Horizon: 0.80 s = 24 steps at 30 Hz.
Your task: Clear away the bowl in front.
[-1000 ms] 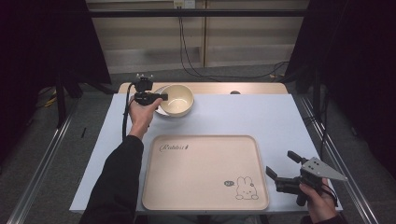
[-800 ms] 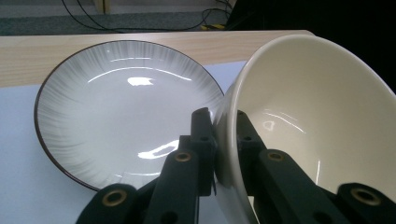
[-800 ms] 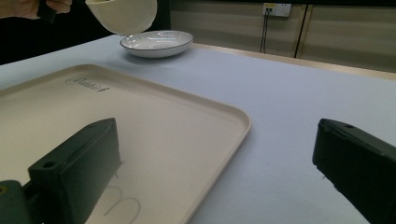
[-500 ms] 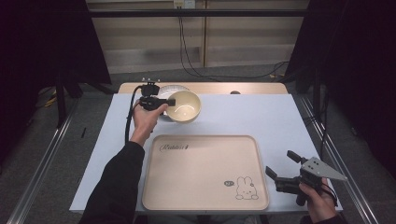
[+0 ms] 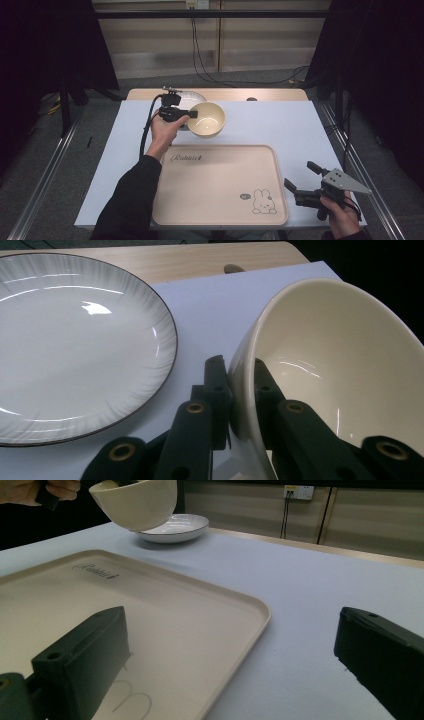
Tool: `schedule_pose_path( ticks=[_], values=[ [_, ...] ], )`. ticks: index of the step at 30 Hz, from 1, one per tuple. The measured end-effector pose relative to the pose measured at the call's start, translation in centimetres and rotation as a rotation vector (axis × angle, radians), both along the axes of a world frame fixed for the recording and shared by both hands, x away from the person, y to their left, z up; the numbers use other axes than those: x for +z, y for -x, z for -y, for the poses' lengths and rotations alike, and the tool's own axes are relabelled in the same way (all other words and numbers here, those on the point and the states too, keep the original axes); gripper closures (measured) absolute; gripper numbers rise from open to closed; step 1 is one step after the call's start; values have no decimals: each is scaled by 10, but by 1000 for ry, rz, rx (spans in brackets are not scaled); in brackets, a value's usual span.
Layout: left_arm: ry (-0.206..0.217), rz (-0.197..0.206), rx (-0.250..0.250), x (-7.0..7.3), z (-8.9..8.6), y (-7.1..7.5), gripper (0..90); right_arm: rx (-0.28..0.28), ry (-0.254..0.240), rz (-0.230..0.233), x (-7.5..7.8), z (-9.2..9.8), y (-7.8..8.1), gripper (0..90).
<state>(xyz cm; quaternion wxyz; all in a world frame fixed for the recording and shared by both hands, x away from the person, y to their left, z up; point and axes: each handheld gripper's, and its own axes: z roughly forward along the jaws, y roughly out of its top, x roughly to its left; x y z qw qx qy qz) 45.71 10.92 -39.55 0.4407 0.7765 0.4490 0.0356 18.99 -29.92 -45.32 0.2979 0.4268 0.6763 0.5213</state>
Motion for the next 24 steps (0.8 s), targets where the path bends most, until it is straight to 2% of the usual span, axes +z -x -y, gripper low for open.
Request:
schedule_pose_path(
  ticks=[4, 5, 10, 13, 18, 24],
  values=[
    [-8, -5, -20, 0, 6, 2, 823, 0, -1, 2, 0, 0, 0, 9],
    [5, -4, -14, -1, 8, 3, 823, 2, 0, 4, 0, 0, 0, 9],
    [-9, -19, -47, -6, 19, 8, 823, -3, 1, 9, 0, -1, 0, 9],
    [7, -28, -64, -8, 28, 10, 823, -1, 4, 10, 0, -1, 0, 8],
    [11, -37, -95, -11, 42, 12, 823, -2, -1, 12, 0, -1, 0, 7],
    [-13, -43, -136, -13, 57, 16, 823, -7, -6, 15, 0, -1, 0, 1]
  ],
)
